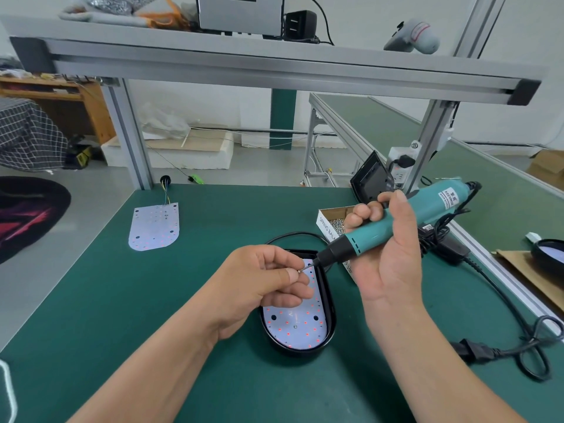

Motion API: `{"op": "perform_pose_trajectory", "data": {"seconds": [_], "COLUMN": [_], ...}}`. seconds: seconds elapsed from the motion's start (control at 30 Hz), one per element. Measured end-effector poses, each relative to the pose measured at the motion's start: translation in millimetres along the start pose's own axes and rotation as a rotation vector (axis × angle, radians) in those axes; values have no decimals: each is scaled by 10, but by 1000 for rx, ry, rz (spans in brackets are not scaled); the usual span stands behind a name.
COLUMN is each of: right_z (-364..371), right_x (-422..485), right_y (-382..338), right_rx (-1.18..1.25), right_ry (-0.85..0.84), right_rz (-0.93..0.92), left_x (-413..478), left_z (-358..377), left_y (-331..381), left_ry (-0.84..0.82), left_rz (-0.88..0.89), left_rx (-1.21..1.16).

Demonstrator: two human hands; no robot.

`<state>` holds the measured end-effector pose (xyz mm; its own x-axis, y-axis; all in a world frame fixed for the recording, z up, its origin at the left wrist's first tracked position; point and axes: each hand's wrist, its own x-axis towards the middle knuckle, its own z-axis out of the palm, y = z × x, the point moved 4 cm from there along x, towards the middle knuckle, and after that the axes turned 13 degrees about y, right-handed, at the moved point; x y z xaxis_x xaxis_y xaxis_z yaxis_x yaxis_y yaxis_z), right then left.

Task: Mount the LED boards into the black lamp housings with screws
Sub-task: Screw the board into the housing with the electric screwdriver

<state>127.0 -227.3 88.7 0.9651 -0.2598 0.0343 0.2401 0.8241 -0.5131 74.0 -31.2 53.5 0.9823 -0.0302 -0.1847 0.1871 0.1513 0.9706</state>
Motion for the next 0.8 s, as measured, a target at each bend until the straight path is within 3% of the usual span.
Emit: {"op": "perform_pose_trajectory", "data": {"seconds": [0.8], "right_z": [-23], "right_x": [-14], "right_y": [60], "right_rx": [-97], "right_ry": [80], "right_rz": [-27], "left_x": [7], "left_z": [9], "left_y": [-2], "left_ry": [93], "left_rz": [116], "left_rx": [114]}}
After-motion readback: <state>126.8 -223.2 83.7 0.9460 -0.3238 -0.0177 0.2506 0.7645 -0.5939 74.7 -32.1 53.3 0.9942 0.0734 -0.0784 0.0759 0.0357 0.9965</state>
